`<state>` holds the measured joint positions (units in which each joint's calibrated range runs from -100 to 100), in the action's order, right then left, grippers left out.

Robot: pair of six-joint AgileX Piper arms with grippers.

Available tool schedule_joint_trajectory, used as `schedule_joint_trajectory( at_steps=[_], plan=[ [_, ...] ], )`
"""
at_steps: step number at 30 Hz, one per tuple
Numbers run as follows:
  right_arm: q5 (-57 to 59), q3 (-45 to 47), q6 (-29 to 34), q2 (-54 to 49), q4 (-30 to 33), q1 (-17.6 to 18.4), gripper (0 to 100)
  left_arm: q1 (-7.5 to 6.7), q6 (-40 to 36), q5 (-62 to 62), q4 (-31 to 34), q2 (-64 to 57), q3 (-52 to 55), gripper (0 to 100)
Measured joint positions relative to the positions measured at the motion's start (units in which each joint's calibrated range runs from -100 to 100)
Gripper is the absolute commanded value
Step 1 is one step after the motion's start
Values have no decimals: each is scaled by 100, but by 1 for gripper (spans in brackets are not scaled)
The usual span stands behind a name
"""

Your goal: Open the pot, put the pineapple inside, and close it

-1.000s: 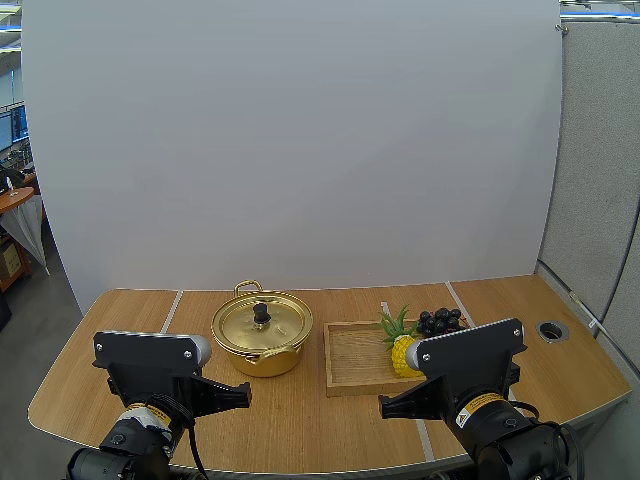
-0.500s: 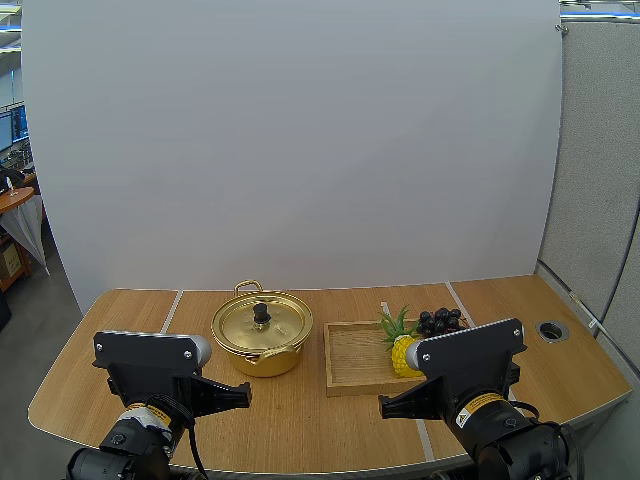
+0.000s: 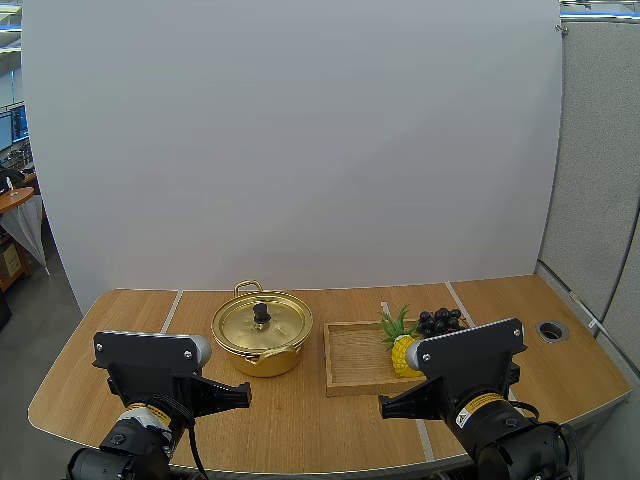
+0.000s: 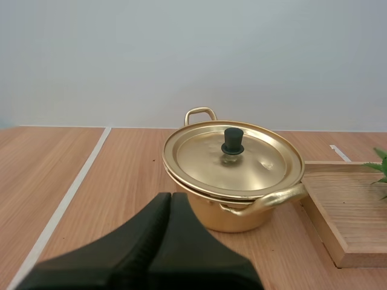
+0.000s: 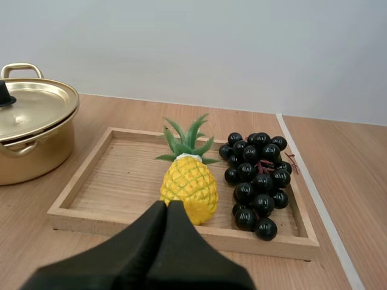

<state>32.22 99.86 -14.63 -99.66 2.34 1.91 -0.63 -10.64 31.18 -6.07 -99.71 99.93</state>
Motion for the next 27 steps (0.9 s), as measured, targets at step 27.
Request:
schedule_joint_trajectory(
  at_steps=[27],
  plan=[
    [-83, -1669, 13, -11, -788, 0, 0, 0, 0, 655, 32, -12, -2282, 0]
  ],
)
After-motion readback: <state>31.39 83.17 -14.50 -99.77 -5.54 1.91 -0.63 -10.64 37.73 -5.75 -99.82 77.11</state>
